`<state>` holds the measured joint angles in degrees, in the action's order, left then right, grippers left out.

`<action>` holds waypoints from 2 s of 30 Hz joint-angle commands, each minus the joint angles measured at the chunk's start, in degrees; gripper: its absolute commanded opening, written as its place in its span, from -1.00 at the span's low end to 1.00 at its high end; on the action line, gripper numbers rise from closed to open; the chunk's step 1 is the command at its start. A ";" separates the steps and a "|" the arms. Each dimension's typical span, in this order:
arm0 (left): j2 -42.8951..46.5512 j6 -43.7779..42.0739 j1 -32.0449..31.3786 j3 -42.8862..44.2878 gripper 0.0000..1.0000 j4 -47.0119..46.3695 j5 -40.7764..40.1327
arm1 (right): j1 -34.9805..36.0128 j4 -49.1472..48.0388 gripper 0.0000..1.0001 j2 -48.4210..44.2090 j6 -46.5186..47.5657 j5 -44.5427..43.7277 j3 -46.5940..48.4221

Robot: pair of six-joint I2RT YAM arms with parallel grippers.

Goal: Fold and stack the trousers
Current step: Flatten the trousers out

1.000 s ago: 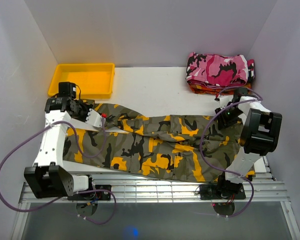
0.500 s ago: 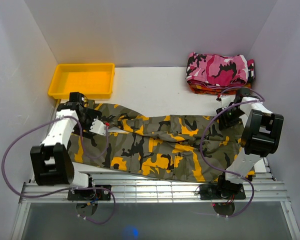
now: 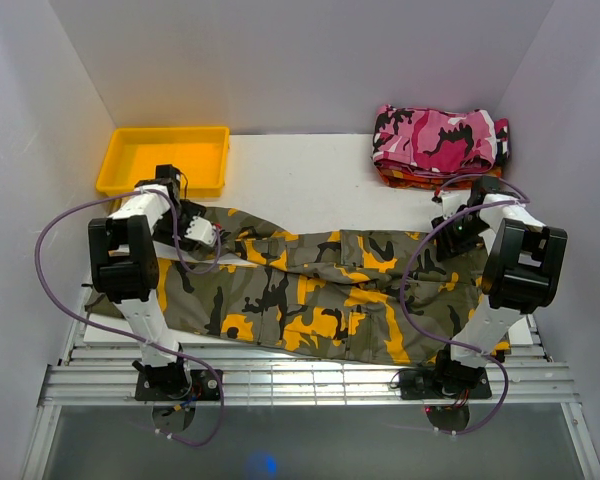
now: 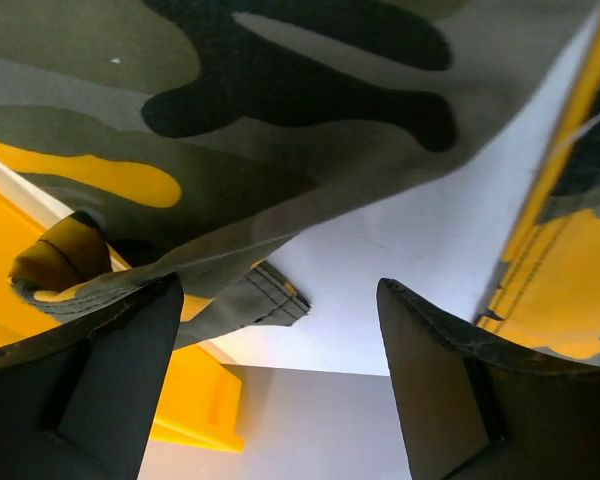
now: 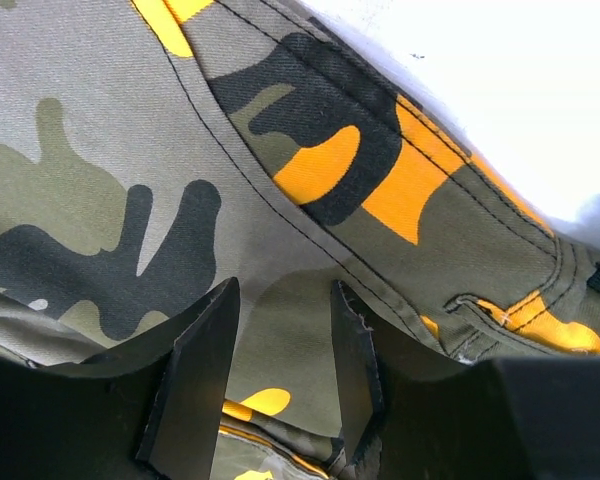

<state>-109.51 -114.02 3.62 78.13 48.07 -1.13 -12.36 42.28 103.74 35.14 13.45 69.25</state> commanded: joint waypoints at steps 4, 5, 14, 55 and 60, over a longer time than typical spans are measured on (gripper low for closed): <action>3.07 -39.18 -0.98 0.62 0.80 -3.16 3.41 | -0.21 1.49 -0.04 1.11 1.34 0.17 2.20; 3.60 -39.26 -1.15 0.36 0.80 -2.47 4.28 | -0.21 1.57 -0.05 1.20 1.34 0.17 2.20; 7.75 -39.44 -2.65 -1.93 0.91 -0.96 9.22 | -0.21 2.10 -0.05 2.16 1.25 0.34 3.08; 20.90 -24.15 -1.24 1.33 -1.00 9.83 8.07 | -1.88 1.84 -0.17 1.90 2.39 -0.10 4.22; 26.89 -18.10 -1.24 3.78 -1.00 16.25 8.95 | -1.97 1.84 -0.18 0.58 3.09 -0.71 3.43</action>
<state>-88.14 -114.02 2.09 78.06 56.99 4.73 -13.93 43.64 106.87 36.80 12.14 71.90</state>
